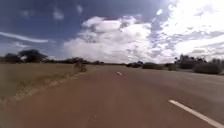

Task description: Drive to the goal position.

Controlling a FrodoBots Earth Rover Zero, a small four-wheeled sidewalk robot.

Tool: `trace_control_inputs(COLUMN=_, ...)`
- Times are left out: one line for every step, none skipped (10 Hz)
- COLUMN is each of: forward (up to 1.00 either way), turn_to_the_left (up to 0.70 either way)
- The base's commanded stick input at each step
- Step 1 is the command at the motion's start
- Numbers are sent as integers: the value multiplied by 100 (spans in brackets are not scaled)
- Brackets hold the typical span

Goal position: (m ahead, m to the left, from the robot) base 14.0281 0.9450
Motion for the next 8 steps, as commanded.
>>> trace_control_inputs(forward=100, turn_to_the_left=0)
trace_control_inputs(forward=100, turn_to_the_left=0)
trace_control_inputs(forward=100, turn_to_the_left=0)
trace_control_inputs(forward=100, turn_to_the_left=0)
trace_control_inputs(forward=100, turn_to_the_left=0)
trace_control_inputs(forward=100, turn_to_the_left=0)
trace_control_inputs(forward=100, turn_to_the_left=0)
trace_control_inputs(forward=100, turn_to_the_left=0)
